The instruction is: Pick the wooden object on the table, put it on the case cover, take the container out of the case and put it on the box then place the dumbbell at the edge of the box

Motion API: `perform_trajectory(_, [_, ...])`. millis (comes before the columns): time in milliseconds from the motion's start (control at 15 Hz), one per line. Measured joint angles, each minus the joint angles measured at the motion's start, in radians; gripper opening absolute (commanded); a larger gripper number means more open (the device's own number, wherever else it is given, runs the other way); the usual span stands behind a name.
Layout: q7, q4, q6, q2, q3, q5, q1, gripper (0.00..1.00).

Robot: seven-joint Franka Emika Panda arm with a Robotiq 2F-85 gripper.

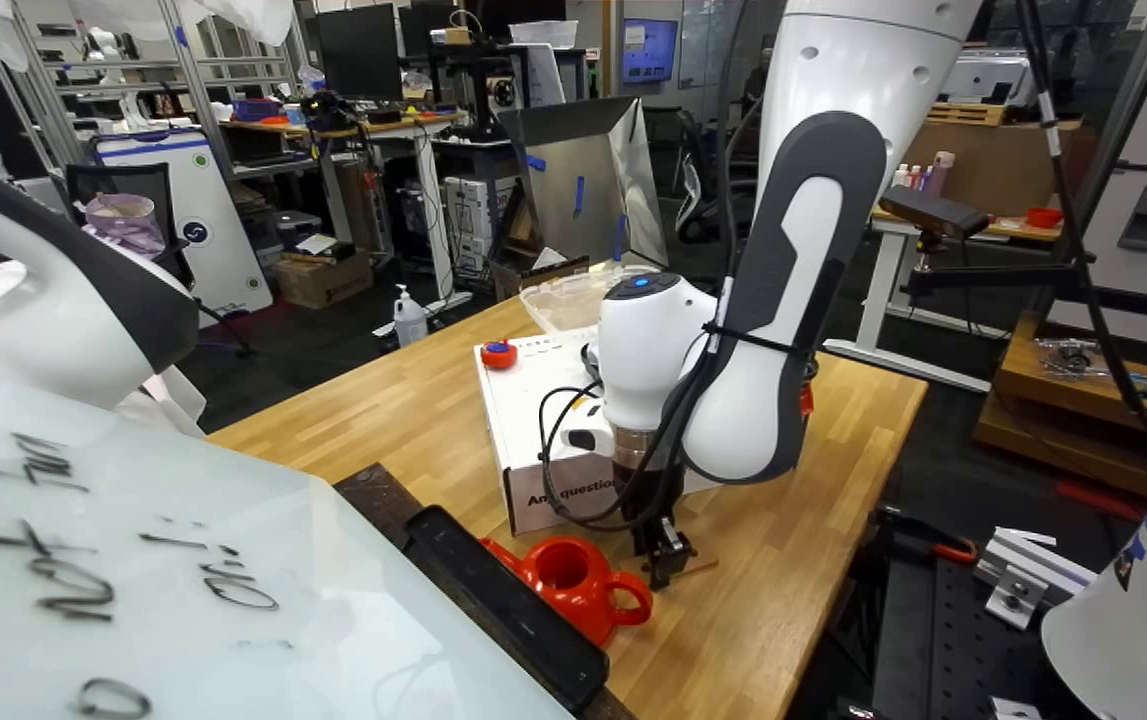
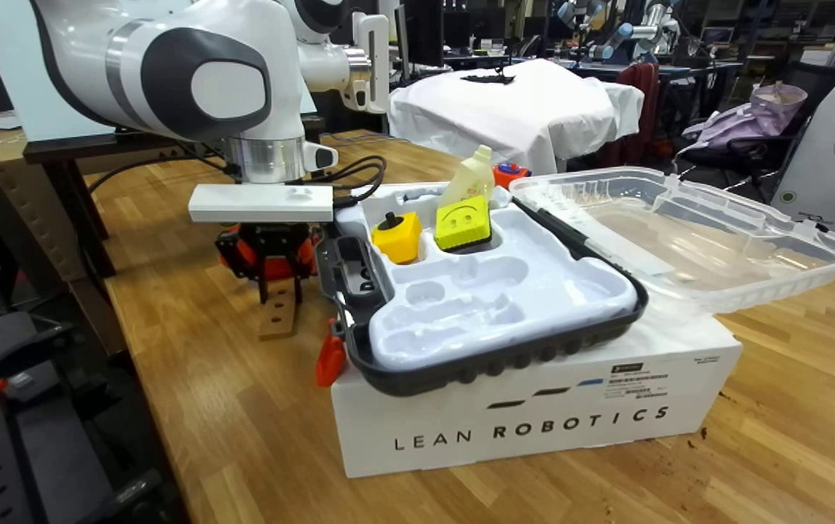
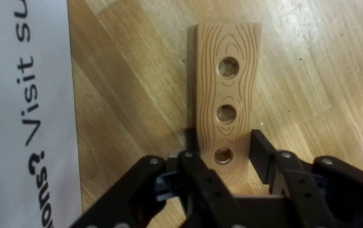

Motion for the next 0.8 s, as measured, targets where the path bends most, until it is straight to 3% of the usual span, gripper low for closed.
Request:
perform_trajectory(200, [0.0, 0.0, 0.0, 0.0, 0.0, 0.0, 0.0, 0.27])
perform_trajectory(333, [0.001, 0.0, -0.001, 0.0, 0.0, 0.0, 0.0, 0.18])
perform_trajectory(800, [0.026, 0.002, -0.003, -0.01, 0.002, 0.001, 0.0, 0.18])
